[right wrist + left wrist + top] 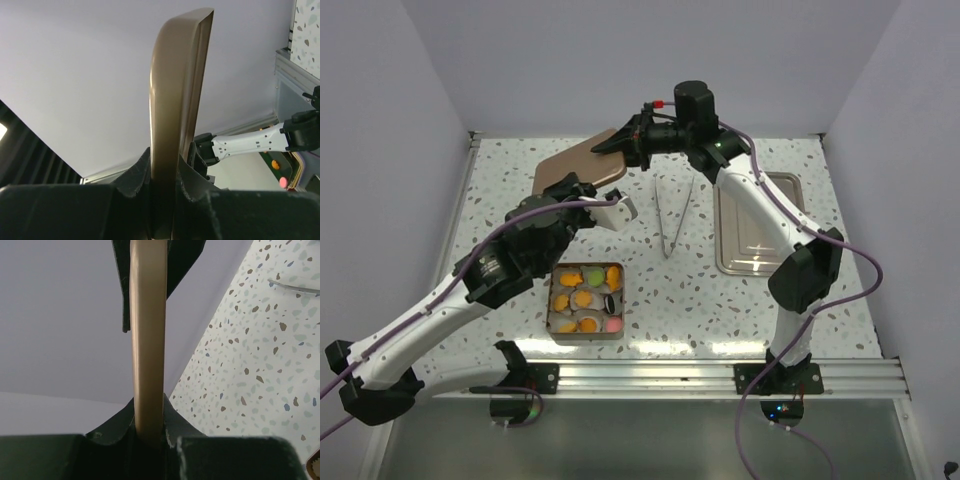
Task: Pack the cookies
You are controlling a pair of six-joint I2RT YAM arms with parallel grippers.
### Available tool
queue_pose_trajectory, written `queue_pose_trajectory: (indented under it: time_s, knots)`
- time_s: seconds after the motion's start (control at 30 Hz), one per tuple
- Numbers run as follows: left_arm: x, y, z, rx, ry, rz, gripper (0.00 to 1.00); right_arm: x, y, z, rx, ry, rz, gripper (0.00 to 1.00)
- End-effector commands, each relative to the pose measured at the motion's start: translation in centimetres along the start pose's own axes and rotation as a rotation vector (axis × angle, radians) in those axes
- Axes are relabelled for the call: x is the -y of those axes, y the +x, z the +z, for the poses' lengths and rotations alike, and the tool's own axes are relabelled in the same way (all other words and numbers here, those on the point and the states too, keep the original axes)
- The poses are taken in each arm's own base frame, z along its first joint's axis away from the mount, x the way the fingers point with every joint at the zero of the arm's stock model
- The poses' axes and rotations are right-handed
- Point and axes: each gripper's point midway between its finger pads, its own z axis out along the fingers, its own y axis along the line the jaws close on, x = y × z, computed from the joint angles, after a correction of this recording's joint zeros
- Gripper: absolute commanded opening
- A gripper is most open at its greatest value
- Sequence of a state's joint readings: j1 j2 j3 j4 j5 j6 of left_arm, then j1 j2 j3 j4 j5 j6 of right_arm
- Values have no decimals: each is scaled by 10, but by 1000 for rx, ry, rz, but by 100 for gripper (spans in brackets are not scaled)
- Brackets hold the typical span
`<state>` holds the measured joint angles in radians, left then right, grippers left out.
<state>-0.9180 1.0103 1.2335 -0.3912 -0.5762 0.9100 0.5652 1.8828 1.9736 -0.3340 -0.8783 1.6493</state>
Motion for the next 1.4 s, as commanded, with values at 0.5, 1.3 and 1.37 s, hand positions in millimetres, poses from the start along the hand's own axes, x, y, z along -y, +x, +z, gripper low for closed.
queue_pose_trajectory:
  time_s: [0.5, 1.3, 1.37]
  knots:
    - [-10, -14, -27, -31, 45, -416, 65, -41, -60, -53, 98, -117, -246, 0]
    - [48, 124, 49, -271, 166, -1286, 84, 151, -16, -70, 100, 175, -394, 0]
    - [74, 141, 45, -333, 173, -1319, 83, 158, -5, -60, 86, 141, -415, 0]
